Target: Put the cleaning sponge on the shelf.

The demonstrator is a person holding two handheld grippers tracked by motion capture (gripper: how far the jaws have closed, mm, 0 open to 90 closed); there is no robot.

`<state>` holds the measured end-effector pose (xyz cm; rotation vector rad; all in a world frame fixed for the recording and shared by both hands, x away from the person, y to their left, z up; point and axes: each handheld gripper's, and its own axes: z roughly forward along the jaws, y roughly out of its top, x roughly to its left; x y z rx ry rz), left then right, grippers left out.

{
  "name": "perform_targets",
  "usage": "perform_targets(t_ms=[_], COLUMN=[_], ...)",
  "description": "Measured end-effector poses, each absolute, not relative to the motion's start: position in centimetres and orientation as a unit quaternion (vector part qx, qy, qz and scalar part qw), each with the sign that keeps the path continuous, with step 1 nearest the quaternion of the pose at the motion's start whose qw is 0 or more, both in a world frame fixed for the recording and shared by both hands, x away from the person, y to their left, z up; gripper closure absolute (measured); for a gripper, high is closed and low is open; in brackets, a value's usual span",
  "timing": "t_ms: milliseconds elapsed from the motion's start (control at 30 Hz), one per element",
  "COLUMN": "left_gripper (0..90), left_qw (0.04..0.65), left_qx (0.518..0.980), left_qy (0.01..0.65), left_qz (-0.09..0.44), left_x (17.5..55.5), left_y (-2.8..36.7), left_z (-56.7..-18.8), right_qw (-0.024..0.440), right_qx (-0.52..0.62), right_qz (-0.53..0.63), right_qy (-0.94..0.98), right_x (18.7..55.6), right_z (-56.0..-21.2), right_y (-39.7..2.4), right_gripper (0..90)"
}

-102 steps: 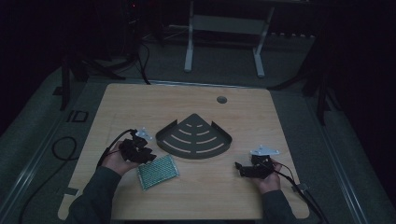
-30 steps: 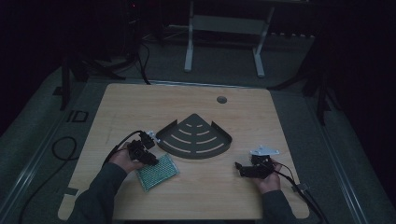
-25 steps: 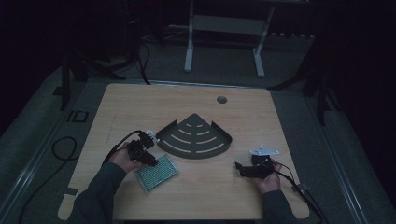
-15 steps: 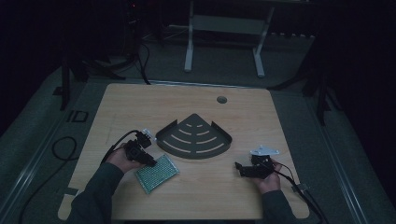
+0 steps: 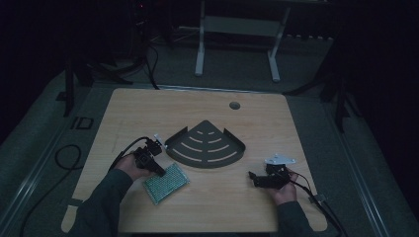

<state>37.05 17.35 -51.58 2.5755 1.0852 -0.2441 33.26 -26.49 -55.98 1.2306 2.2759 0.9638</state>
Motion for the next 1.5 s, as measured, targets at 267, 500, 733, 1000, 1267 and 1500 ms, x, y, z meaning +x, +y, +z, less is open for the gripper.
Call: perform_targets(t_ms=[267, 500, 733, 1000, 1267, 1500], left_gripper=[90.0, 90.0, 90.0, 90.0, 90.0, 90.0], left_qw=[0.153, 0.166, 0.182, 0.184, 0.179, 0.190], left_qx=[0.903, 0.902, 0.897, 0.898, 0.901, 0.900], left_qy=[0.391, 0.386, 0.388, 0.386, 0.385, 0.387], left_qz=[-0.087, -0.096, -0.109, -0.100, -0.087, -0.072], left_x=[37.1, 36.8, 36.7, 36.5, 36.5, 36.7], left_y=[16.9, 17.1, 17.5, 17.7, 18.0, 18.4], left_z=[-51.3, -50.6, -49.9, -48.9, -47.9, -46.7], right_qw=[0.189, 0.189, 0.189, 0.189, 0.189, 0.189], right_qx=[0.438, 0.438, 0.438, 0.438, 0.438, 0.438], right_qz=[0.343, 0.343, 0.343, 0.343, 0.343, 0.343], right_qy=[0.809, 0.809, 0.809, 0.809, 0.809, 0.809], right_x=[33.3, 33.3, 33.3, 33.3, 33.3, 33.3], right_z=[-56.0, -56.0, -56.0, -56.0, -56.0, -56.0], right_y=[-26.5, -26.5, -26.5, -26.5, -26.5, -26.5], right_gripper=[13.5, 13.5, 13.5, 13.5, 13.5, 13.5])
